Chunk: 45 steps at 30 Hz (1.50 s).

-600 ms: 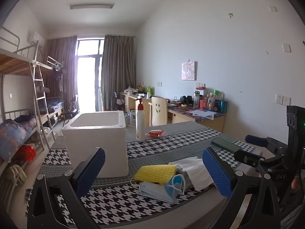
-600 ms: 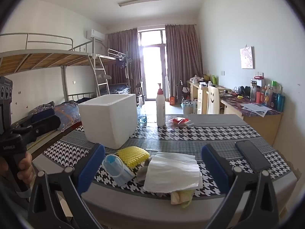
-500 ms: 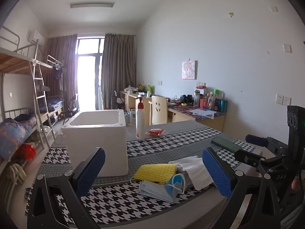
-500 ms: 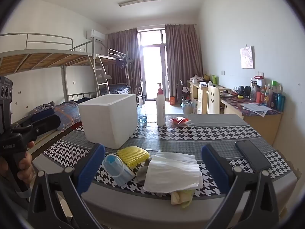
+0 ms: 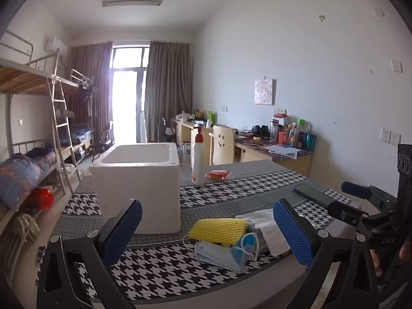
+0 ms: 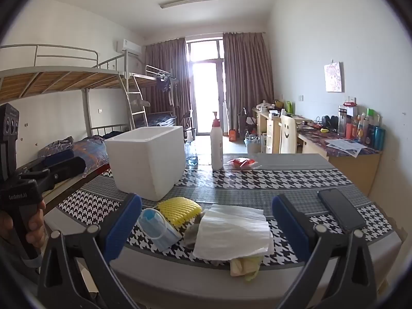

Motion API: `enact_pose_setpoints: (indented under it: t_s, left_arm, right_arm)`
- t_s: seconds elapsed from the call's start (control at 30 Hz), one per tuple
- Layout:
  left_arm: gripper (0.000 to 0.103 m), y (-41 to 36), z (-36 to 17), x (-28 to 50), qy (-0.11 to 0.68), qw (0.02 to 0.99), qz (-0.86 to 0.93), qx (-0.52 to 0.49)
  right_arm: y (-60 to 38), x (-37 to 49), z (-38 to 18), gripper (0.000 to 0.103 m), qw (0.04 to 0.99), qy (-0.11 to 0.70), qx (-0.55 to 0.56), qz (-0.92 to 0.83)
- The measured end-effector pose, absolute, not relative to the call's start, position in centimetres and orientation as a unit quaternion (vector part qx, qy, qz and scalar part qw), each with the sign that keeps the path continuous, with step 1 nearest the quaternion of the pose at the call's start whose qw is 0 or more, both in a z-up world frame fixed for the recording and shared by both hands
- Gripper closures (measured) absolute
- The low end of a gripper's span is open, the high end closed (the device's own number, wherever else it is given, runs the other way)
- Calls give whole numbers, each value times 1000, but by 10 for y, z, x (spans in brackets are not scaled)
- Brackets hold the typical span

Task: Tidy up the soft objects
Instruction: 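Move both tools toward the blue face mask and white tissue on the table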

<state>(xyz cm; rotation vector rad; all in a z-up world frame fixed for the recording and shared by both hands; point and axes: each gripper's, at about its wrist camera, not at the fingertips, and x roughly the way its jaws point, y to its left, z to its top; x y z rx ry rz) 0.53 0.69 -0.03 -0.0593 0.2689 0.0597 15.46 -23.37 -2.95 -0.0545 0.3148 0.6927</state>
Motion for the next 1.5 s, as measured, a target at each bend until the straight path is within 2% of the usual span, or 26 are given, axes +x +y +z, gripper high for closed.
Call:
enact_pose_setpoints:
  t_s: [1.13, 1.5]
  left_arm:
    - [1, 6, 0, 5, 131, 991, 32, -27]
    - [1, 3, -8, 14, 152, 988, 18, -25]
  right_arm:
    - [-234, 158, -29, 1, 928, 155, -26, 338]
    - [-231, 163, -30, 1, 927, 164, -30, 336]
